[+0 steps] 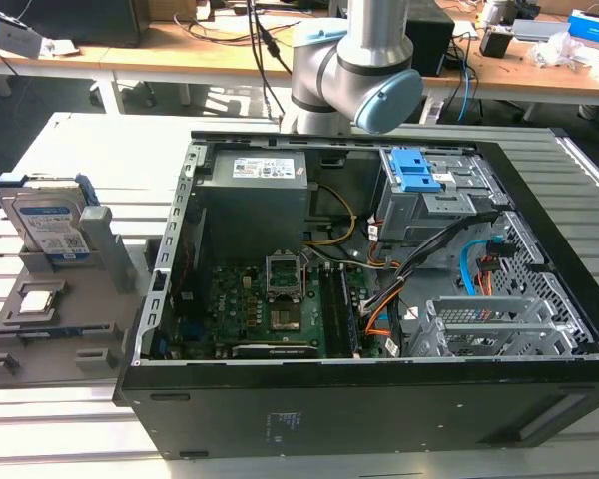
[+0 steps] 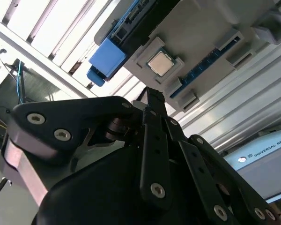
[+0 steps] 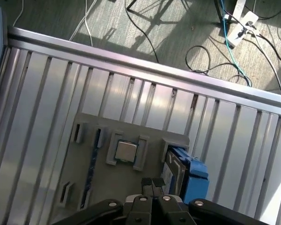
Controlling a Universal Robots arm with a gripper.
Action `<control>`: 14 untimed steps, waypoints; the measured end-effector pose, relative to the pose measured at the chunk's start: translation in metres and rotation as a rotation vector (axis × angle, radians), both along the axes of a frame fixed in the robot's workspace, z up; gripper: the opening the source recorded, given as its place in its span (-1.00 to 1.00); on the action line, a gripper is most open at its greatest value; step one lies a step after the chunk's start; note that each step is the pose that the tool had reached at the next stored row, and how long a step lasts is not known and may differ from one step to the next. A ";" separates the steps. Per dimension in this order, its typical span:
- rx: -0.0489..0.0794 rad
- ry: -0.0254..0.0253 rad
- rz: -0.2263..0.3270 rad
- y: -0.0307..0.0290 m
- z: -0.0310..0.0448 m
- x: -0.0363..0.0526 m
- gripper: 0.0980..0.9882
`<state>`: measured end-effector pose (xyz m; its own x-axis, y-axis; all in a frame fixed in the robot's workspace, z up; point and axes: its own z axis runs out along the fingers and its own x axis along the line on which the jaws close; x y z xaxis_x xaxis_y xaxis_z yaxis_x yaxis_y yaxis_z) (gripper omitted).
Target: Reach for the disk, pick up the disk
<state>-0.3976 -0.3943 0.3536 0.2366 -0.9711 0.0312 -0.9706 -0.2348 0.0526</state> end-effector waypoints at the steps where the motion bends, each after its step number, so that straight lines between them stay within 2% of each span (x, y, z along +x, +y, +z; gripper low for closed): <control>1: 0.000 0.0000 -0.012 0.0000 0.0000 0.0000 -0.98; 3: -0.001 -0.0001 -0.037 0.0000 0.0000 0.0000 -0.98; 6: -0.004 0.0000 -0.103 0.0000 -0.0001 0.0000 -0.98; 14: -0.013 -0.0004 -0.217 -0.0001 -0.0001 0.0001 -0.98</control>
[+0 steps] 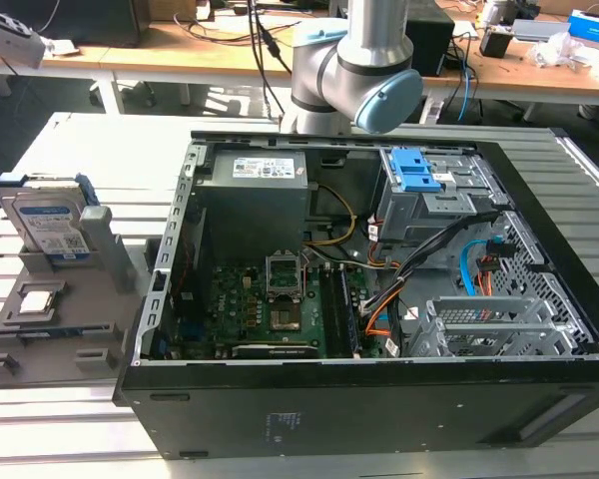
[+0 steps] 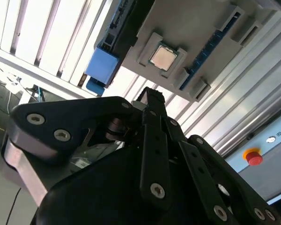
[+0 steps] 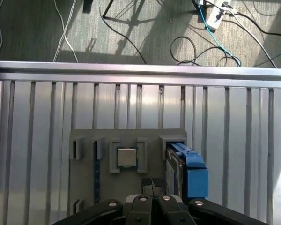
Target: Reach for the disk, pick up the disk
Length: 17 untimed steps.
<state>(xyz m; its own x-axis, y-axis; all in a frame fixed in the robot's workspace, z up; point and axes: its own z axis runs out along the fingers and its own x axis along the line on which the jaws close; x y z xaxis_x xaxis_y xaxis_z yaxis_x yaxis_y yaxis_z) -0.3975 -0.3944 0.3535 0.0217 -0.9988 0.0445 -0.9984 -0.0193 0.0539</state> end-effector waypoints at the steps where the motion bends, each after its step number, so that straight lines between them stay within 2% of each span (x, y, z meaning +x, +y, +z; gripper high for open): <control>1: -0.002 -0.0001 -0.012 0.0000 0.0000 0.0000 -0.98; 2: -0.005 0.0001 -0.033 0.0000 0.0000 -0.0001 -0.98; 7: -0.005 -0.0001 -0.036 0.0001 0.0000 -0.0001 -0.98; 9: -0.005 -0.0212 -0.037 0.0002 -0.0003 -0.0001 -0.98; 10: -0.004 -0.0372 -0.036 0.0001 -0.0004 -0.0001 -0.98; 11: -0.004 -0.0486 -0.037 0.0001 -0.0005 -0.0001 -0.98; 12: -0.004 -0.0523 -0.036 0.0001 -0.0005 0.0000 -0.98; 16: -0.004 -0.0531 -0.036 0.0001 -0.0006 -0.0001 -0.98; 17: 0.000 -0.0528 -0.037 0.0000 -0.0005 -0.0002 -0.98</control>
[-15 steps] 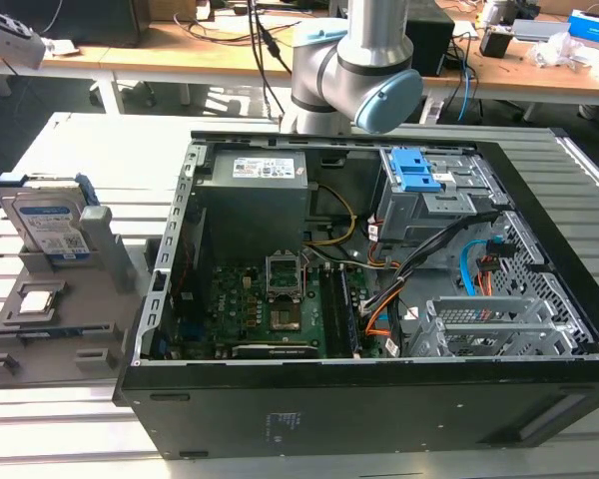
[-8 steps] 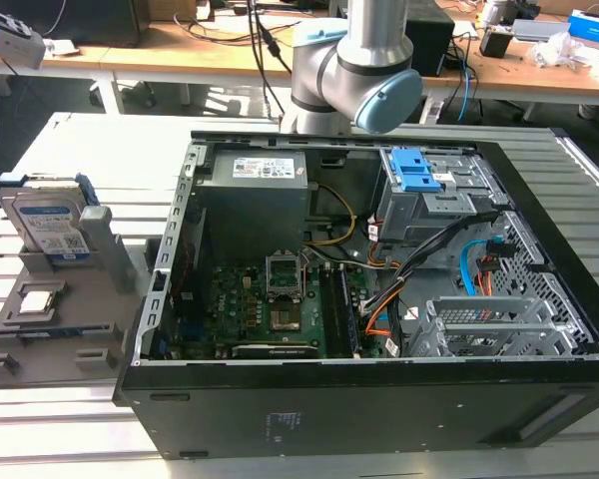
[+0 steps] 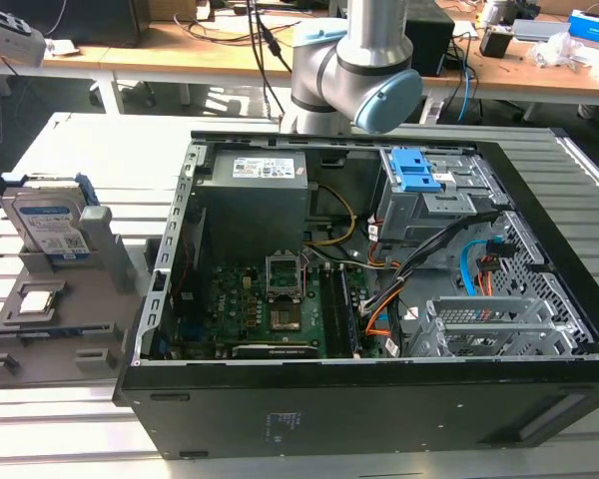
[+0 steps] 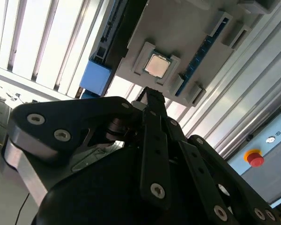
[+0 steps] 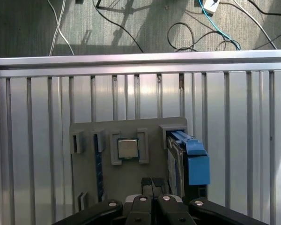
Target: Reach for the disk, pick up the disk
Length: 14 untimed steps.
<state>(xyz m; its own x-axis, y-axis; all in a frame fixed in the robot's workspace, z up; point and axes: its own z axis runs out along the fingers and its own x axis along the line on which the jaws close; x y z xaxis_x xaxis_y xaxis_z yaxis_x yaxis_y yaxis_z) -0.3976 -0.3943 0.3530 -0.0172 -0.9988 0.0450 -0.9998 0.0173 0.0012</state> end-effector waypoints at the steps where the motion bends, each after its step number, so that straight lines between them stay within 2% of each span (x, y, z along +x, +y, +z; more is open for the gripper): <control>1: 0.018 -0.0002 0.000 0.0000 -0.0001 0.0000 -0.98; 2: 0.042 -0.0001 0.000 0.0000 -0.0001 0.0001 -0.98; 3: 0.060 -0.0002 0.000 0.0000 -0.0001 0.0001 -0.98; 4: 0.066 -0.0002 0.000 0.0000 -0.0001 0.0001 -0.98; 7: 0.068 -0.0010 0.000 0.0000 -0.0001 0.0001 -0.98; 8: 0.068 -0.0086 0.000 -0.0001 -0.0002 0.0000 -0.98; 9: 0.068 -0.0243 0.001 0.0000 -0.0004 0.0002 -0.98; 13: 0.068 -0.0265 0.001 0.0000 -0.0003 0.0001 -0.98; 14: 0.068 -0.0273 0.001 0.0000 -0.0003 0.0001 -0.84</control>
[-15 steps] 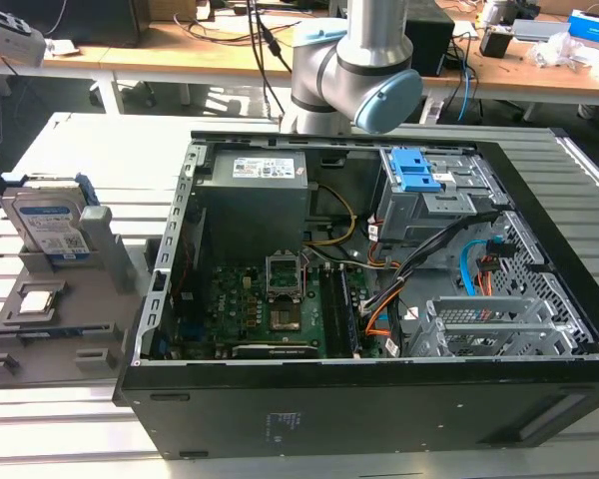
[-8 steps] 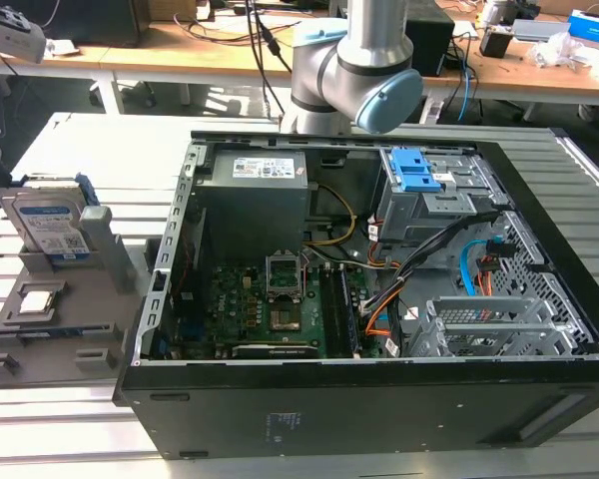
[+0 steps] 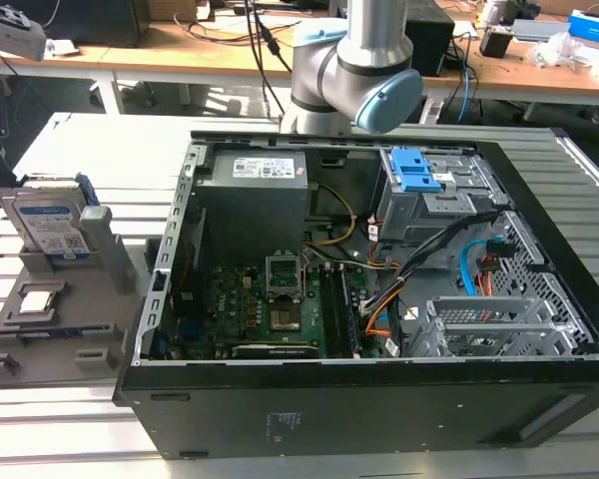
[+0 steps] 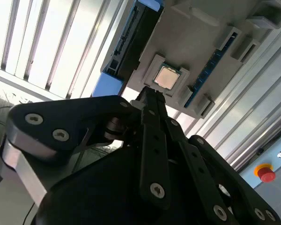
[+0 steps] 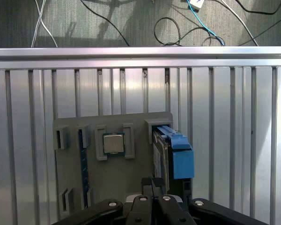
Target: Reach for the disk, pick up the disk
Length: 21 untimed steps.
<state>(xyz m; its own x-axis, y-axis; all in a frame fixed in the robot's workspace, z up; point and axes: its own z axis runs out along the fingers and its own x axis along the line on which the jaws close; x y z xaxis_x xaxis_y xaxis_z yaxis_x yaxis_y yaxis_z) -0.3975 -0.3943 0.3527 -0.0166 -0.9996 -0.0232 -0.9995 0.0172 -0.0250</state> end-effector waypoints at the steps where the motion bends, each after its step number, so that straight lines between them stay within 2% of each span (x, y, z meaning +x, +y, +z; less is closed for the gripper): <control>1: 0.000 -0.0006 0.000 0.0000 0.0000 0.0000 -0.84; 2: 0.000 -0.0010 0.000 0.0000 0.0000 0.0000 -0.84; 3: 0.000 -0.0018 0.000 0.0000 0.0000 0.0000 -0.42; 4: 0.000 -0.0022 0.000 0.0000 0.0000 0.0000 -0.42; 6: 0.000 -0.0031 0.000 0.0000 0.0000 0.0000 -0.15; 7: 0.000 -0.0034 0.000 0.0000 0.0000 0.0000 -0.15; 8: 0.000 -0.0039 0.000 0.0000 0.0000 0.0000 0.00; 11: 0.000 -0.0047 0.000 0.0010 0.0000 -0.0002 0.00; 12: 0.000 -0.0047 0.000 0.0066 0.0000 -0.0001 0.00; 13: 0.000 -0.0046 0.000 0.0148 0.0000 -0.0001 0.00; 16: 0.000 -0.0046 0.000 0.0272 -0.0001 -0.0001 0.00; 21: 0.001 -0.0046 0.000 0.0287 -0.0043 -0.0002 0.00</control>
